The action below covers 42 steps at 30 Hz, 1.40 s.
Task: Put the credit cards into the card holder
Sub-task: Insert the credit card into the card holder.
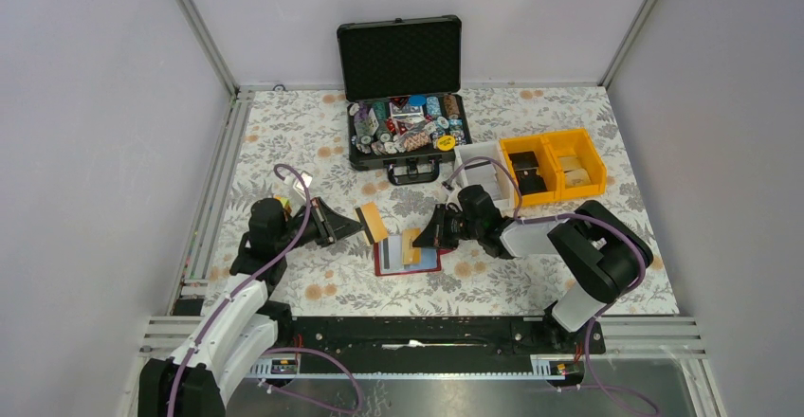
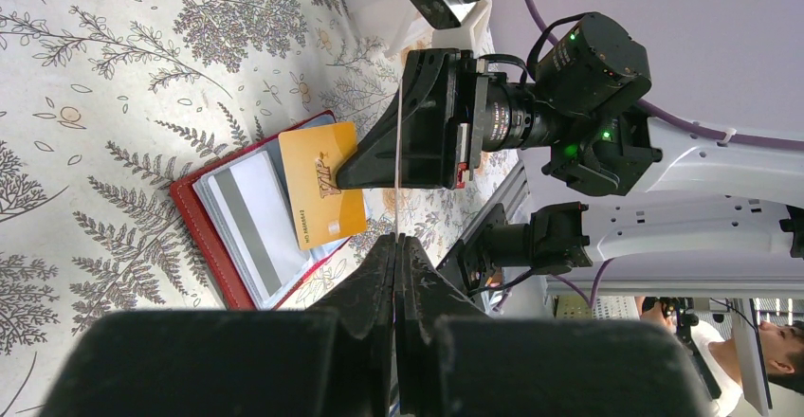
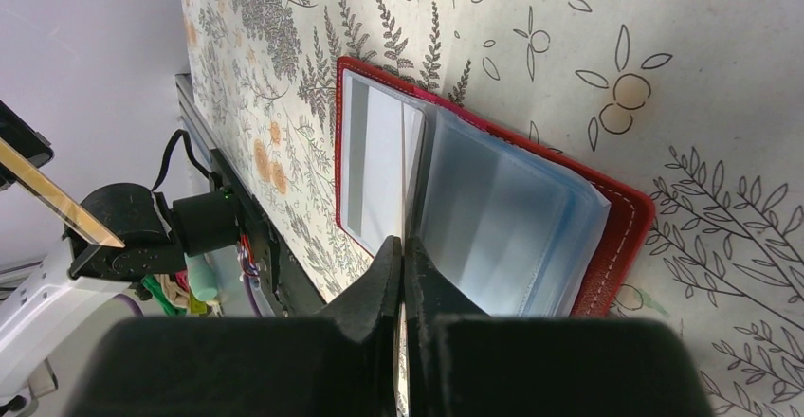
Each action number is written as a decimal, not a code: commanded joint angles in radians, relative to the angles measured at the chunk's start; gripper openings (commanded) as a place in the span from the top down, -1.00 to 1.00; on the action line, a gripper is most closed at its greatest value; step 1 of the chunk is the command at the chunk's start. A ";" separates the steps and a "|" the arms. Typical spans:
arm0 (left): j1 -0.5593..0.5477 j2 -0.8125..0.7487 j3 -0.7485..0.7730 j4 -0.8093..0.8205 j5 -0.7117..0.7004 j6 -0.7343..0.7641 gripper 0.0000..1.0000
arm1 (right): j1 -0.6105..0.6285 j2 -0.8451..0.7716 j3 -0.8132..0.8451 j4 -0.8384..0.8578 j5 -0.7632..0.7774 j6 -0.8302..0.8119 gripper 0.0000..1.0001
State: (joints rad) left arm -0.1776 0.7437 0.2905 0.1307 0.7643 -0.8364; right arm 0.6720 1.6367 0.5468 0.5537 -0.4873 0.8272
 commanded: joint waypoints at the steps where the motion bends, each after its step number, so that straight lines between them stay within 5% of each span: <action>1: 0.003 0.002 0.003 0.064 0.020 0.008 1.00 | 0.010 -0.007 0.017 0.001 0.037 -0.011 1.00; 42: -0.003 -0.009 0.001 0.051 0.015 0.013 1.00 | 0.045 0.018 -0.005 0.016 0.058 0.036 1.00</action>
State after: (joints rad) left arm -0.1776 0.7437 0.2905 0.1295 0.7643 -0.8360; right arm 0.7002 1.6337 0.5518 0.5396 -0.4335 0.8444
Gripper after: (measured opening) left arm 0.021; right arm 0.020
